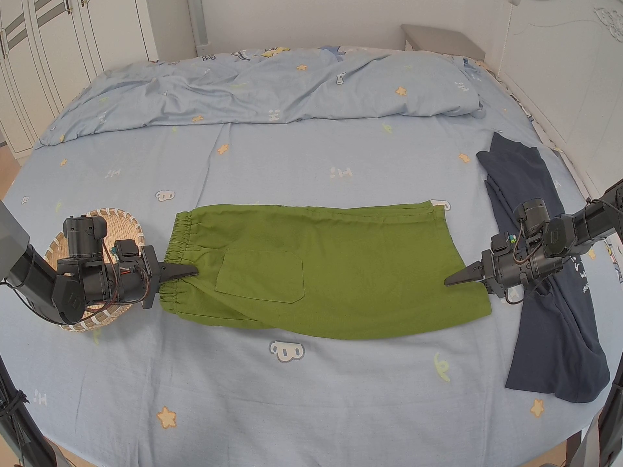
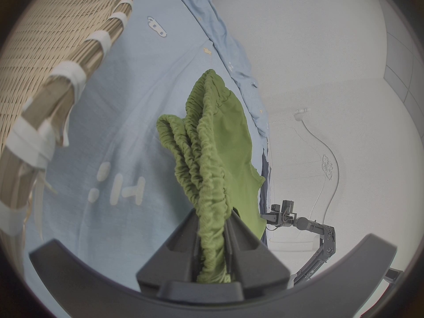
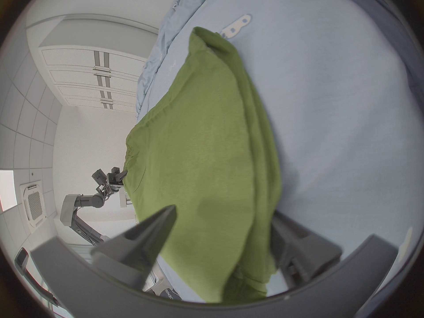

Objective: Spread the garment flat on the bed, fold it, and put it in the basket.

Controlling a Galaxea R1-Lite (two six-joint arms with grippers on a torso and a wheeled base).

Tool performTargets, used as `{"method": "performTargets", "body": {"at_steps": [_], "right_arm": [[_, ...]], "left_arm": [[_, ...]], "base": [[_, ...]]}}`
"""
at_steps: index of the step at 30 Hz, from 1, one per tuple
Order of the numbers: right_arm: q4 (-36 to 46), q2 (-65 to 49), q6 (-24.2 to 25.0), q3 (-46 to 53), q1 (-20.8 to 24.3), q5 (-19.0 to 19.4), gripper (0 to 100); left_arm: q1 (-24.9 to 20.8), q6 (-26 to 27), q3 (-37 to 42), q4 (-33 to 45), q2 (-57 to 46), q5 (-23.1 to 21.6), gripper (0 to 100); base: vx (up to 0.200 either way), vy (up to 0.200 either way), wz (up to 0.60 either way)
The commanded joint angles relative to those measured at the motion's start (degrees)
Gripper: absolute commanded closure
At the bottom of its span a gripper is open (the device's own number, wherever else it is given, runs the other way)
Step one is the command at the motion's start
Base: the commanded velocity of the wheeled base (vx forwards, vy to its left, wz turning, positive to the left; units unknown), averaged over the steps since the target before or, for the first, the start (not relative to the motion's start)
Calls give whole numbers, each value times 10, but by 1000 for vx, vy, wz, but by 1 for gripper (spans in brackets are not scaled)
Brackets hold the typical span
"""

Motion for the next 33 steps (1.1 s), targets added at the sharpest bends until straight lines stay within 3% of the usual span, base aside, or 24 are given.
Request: {"method": "performTargets", "body": {"at_steps": [1, 10, 17, 19, 23, 27, 29, 33], "right_arm": [[-4, 3, -1, -6, -9, 1, 100], [-1, -38, -1, -6, -25, 1, 100], [53, -111, -7, 15, -21, 2, 100], [60, -127, -8, 33, -18, 2, 100], [54, -150, -46, 131, -19, -3, 100], [48, -162, -48, 194, -19, -5, 100], [3, -175, -49, 284, -20, -4, 100], [-85, -191, -50, 386, -18, -2, 100]], "left_arm": [[0, 0, 0, 0, -2, -1, 100], [3, 0, 0, 1, -3, 0, 100], [4, 12, 19, 31, -34, -1, 100], [4, 36, 29, 67, -53, -1, 100], [22, 135, 41, 203, -105, -1, 100], [34, 179, 52, 265, -134, 0, 100], [54, 238, 93, 308, -173, 0, 100], [73, 291, 161, 318, -205, 0, 100]], "base": [[0, 0, 0], [0, 0, 0], [0, 0, 0], [0, 0, 0], [0, 0, 0], [0, 0, 0], [0, 0, 0], [0, 0, 0]]}}
